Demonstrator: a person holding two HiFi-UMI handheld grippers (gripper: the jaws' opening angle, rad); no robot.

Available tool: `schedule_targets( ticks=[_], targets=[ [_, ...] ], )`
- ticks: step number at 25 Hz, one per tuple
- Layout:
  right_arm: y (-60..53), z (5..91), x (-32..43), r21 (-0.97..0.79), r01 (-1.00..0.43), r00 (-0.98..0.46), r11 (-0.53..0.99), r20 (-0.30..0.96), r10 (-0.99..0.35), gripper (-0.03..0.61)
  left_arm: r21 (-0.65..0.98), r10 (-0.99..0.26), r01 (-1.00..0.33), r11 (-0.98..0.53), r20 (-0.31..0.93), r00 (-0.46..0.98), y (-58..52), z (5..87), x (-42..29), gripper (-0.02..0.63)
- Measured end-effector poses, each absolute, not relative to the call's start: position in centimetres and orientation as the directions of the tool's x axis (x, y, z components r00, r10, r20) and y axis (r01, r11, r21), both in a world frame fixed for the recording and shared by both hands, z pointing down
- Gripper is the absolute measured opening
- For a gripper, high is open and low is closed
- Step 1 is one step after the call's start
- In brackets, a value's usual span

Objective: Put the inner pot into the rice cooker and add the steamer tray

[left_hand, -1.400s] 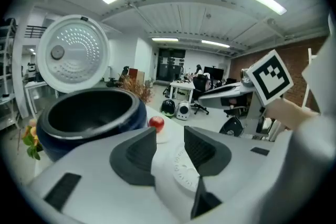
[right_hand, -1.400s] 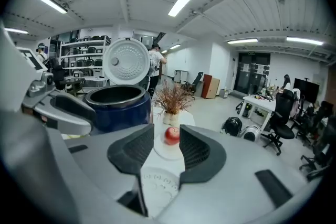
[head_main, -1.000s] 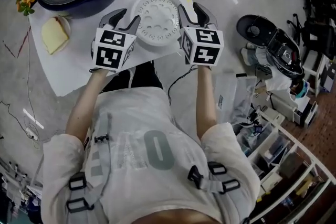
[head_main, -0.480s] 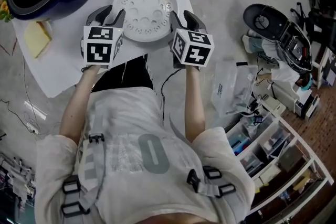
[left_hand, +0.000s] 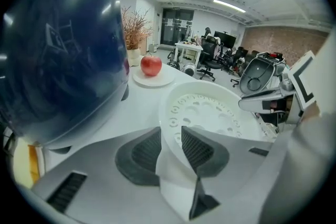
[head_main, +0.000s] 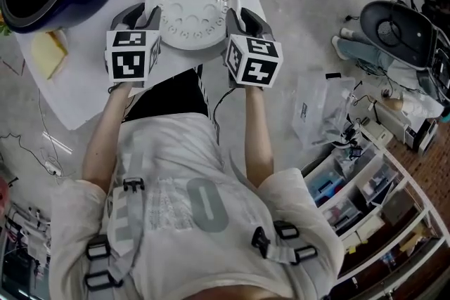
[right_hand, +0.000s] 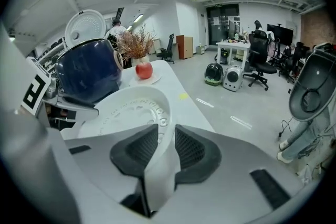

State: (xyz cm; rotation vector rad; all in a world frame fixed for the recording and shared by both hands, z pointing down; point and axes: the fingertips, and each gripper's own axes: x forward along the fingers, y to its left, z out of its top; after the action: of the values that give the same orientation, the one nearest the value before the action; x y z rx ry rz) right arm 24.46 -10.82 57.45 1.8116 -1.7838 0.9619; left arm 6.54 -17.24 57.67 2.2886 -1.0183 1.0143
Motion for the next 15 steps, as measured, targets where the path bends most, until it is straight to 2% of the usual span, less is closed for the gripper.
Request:
schedule_targets(
  ticks=[7,15],
  targets=[
    [-10.3,56.3,25.0,-0.128,-0.989,-0.043,-0.071,0.718,-0.695,0.104,0.088,-0.48,-0.778,-0.622,0.743,0.467,-16.7,55.6,7.0,0.12],
    [-13.3,50.9,26.7,-0.04,-0.996,0.034,-0.076,0.636,-0.771,0.1,0.068,-0.58,-0.781,-0.621,0.631,0.516,-19.4,49.7,8.4,0.106]
  ],
)
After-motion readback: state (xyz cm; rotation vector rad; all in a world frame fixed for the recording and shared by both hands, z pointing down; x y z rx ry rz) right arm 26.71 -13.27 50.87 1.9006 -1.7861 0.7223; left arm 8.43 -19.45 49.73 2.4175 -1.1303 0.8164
